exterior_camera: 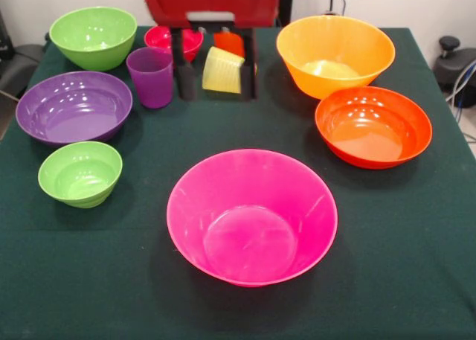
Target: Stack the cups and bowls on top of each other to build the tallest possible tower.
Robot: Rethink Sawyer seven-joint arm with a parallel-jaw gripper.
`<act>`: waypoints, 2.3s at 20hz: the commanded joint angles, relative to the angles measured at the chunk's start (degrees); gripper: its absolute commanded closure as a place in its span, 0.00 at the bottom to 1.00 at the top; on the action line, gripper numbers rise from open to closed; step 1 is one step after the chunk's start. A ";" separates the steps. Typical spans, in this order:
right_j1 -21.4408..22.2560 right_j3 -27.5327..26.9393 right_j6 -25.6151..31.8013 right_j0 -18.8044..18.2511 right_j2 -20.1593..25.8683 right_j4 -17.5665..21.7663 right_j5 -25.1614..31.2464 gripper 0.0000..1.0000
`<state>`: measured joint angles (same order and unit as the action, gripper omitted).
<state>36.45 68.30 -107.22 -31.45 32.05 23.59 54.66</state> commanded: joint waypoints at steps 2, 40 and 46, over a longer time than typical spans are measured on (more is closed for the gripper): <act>-4.06 8.18 5.63 2.87 -0.59 3.98 -3.93 0.00; 0.36 13.70 3.63 -1.07 -1.33 3.69 -6.57 0.00; 1.48 16.37 2.44 -1.08 -1.08 2.96 -7.31 0.00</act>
<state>38.46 78.83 -107.22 -33.99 32.04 24.02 50.55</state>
